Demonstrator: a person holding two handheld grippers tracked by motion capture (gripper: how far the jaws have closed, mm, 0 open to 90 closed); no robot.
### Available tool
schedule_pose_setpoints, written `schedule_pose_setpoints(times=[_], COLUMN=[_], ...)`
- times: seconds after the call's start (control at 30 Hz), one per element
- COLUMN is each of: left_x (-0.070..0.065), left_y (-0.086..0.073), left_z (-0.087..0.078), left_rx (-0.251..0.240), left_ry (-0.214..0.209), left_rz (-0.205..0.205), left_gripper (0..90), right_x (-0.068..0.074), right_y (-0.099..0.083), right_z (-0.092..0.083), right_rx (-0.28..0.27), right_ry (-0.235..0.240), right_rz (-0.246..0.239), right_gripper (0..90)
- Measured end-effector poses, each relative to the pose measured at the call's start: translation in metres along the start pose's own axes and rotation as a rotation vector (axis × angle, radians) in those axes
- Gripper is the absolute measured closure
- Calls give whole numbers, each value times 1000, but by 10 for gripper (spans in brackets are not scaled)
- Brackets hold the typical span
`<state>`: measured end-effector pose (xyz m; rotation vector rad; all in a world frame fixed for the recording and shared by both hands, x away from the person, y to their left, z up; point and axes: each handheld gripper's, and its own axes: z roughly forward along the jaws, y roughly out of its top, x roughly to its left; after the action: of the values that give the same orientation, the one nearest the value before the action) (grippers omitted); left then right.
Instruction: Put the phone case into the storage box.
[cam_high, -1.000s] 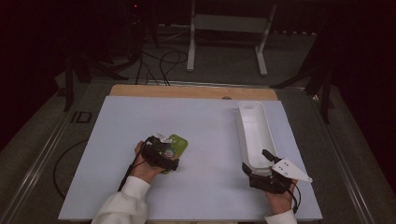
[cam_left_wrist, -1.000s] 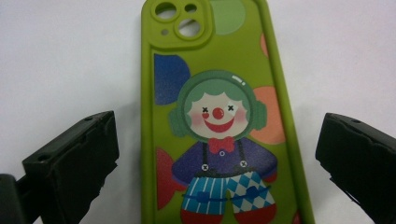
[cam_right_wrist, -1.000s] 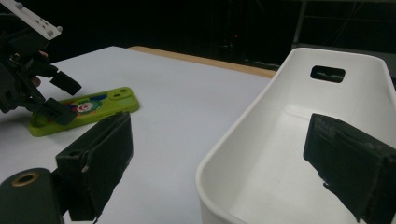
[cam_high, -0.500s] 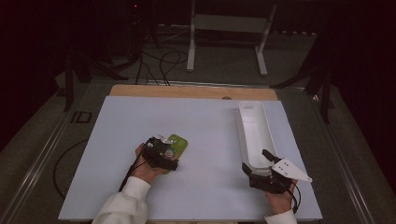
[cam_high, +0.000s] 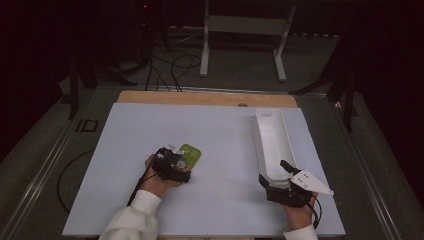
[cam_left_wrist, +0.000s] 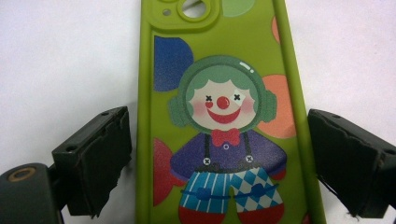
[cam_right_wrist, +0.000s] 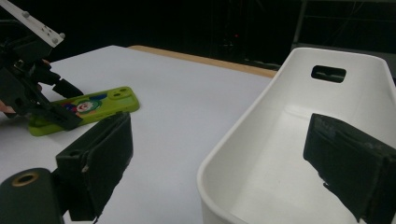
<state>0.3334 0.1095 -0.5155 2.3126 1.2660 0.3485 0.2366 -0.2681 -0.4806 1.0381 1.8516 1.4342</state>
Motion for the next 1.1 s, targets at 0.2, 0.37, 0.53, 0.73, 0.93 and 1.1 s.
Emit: schedule_pose_setpoints(times=[0.2, 0.37, 0.53, 0.73, 0.93, 1.1], left_x=[-1, -2, -2, -1, 0, 1], left_y=[0, 0, -2, -6, -7, -7], left_z=[-1, -2, -2, -3, -3, -3], left_rx=[5, 0, -14, -47, -59, -88], left_ry=[4, -1, -1, -7, -8, -12], left_rz=[-3, 4, 4, -3, -1, -7], left_gripper=[104, 143, 149, 155, 156, 157], right_x=[1, 1, 1, 1, 1, 1], right_y=[0, 0, -1, -1, -1, 0], right_z=[0, 1, 2, 2, 2, 2], right_rx=[0, 3, 6, 7, 6, 3], right_ry=[2, 1, 2, 2, 1, 3], right_rz=[-4, -3, -2, -4, -8, -8], right_gripper=[82, 83, 82, 82, 83, 83])
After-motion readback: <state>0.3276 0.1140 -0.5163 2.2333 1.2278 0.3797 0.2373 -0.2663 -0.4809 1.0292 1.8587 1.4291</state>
